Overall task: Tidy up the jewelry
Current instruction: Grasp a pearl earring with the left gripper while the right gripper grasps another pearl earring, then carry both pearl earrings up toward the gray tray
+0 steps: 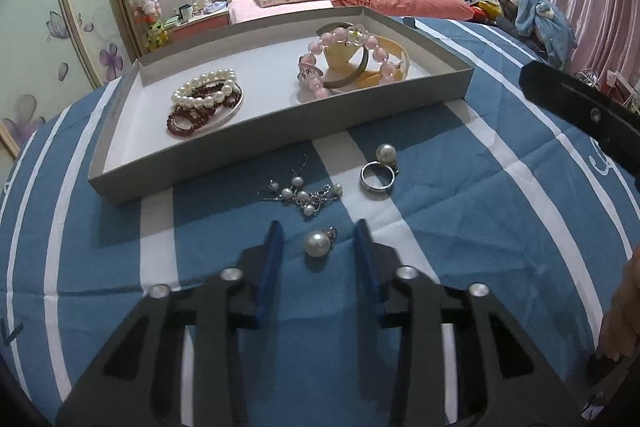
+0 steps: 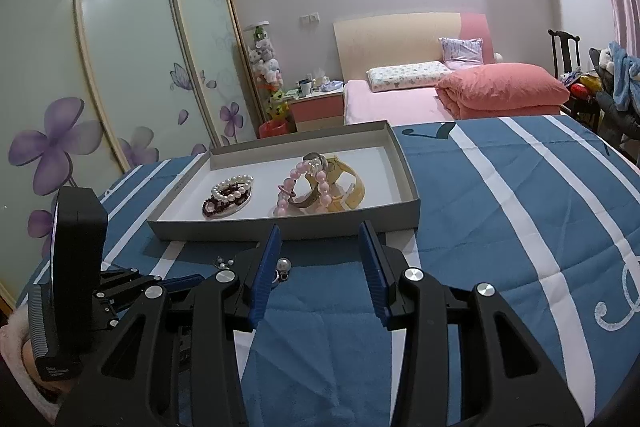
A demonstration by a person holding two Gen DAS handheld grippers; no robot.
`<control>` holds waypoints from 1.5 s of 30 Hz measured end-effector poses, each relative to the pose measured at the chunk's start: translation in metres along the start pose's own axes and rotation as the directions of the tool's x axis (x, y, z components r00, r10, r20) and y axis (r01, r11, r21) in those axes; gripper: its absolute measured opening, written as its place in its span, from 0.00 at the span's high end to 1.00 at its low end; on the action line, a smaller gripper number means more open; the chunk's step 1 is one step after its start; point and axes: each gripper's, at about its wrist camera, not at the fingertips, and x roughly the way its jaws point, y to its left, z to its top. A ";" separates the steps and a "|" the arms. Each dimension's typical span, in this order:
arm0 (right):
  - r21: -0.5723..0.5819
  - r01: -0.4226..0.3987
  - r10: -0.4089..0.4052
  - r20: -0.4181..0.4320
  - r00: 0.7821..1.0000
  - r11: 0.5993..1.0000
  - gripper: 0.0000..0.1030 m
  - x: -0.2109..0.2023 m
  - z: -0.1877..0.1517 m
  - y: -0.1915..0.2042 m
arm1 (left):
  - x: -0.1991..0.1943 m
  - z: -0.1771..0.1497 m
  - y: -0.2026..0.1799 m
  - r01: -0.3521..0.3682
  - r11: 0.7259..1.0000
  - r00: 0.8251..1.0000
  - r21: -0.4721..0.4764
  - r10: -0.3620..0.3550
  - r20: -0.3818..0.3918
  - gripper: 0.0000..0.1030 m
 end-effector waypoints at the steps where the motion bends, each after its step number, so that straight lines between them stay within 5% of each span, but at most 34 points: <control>1: 0.002 0.000 0.000 -0.003 1.000 1.000 0.59 0.000 0.000 -0.001 | 0.001 0.001 -0.001 -0.002 1.000 1.000 -0.001 0.002 0.000 0.78; 3: 0.004 0.001 -0.001 -0.005 1.000 1.000 0.59 0.000 0.000 0.000 | 0.001 0.002 -0.001 -0.011 1.000 1.000 0.003 0.011 0.001 0.85; 9: -0.004 -0.001 0.001 -0.016 1.000 1.000 0.59 0.002 0.000 0.002 | -0.004 -0.002 0.011 -0.035 0.999 0.999 -0.019 0.035 0.000 0.85; 18: -0.080 -0.020 0.007 -0.155 0.988 0.997 0.59 0.032 -0.004 0.020 | -0.013 -0.012 0.084 -0.164 0.973 0.986 -0.162 0.162 -0.021 0.85; 34: -0.107 -0.021 -0.018 -0.352 0.936 0.994 0.80 0.095 -0.006 0.040 | -0.017 -0.017 0.104 -0.127 0.964 0.992 -0.234 0.127 -0.013 0.85; 45: -0.073 0.054 -0.077 -0.352 0.933 0.996 0.86 0.075 -0.010 0.012 | -0.016 -0.017 0.104 -0.125 0.964 0.992 -0.235 0.126 -0.013 0.85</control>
